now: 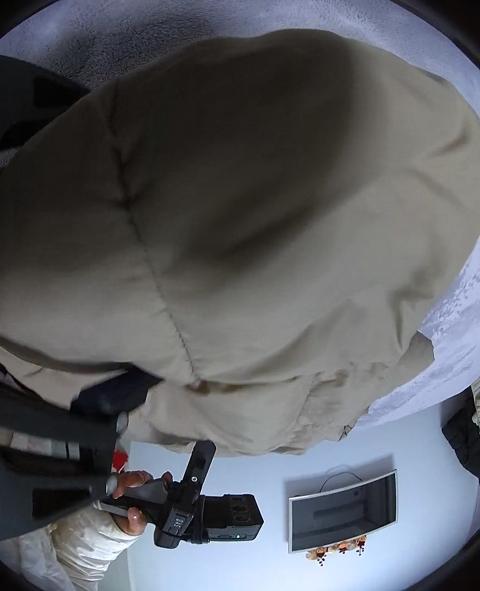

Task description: Fold large clothes

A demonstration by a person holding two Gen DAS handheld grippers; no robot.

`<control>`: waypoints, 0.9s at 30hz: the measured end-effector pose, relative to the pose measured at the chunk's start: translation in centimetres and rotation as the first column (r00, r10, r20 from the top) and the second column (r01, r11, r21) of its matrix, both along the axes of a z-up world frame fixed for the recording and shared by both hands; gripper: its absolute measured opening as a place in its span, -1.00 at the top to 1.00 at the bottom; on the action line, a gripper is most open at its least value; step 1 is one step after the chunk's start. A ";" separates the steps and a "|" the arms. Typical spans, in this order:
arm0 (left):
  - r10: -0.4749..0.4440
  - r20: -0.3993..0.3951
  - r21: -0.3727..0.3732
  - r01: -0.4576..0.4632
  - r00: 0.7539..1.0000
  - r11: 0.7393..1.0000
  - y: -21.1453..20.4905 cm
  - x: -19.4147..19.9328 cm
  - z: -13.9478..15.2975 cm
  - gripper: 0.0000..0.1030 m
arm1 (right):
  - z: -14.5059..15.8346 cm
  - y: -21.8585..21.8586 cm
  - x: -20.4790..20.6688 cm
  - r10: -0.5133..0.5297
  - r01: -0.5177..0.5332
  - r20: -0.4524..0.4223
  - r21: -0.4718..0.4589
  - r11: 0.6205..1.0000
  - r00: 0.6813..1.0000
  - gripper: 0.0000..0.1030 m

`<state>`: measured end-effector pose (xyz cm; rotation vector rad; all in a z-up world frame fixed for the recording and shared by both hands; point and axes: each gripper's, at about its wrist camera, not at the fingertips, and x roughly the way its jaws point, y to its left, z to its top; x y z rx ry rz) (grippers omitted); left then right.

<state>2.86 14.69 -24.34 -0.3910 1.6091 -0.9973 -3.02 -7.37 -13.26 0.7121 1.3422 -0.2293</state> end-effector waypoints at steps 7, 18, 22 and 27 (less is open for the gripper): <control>0.041 0.017 -0.038 -0.040 0.999 0.998 0.5 -0.8 2.7 0.39 | 4.2 -1.5 -1.1 0.010 -0.004 0.113 -0.054 0.999 0.994 -0.59; 0.072 0.134 0.016 -0.074 0.988 0.997 -3.1 -5.4 14.4 0.45 | -0.9 -4.6 2.1 0.003 0.004 0.179 -0.037 0.999 0.984 0.95; 0.074 0.170 0.058 -0.085 0.983 0.995 -7.8 -7.0 18.5 0.45 | -2.6 -5.9 2.6 -0.016 0.007 0.195 0.046 0.999 0.981 1.00; 0.027 0.209 0.125 -0.054 0.977 0.991 -15.9 -9.3 22.1 0.45 | -4.0 -7.2 2.7 -0.049 0.018 0.198 0.158 0.987 0.979 1.00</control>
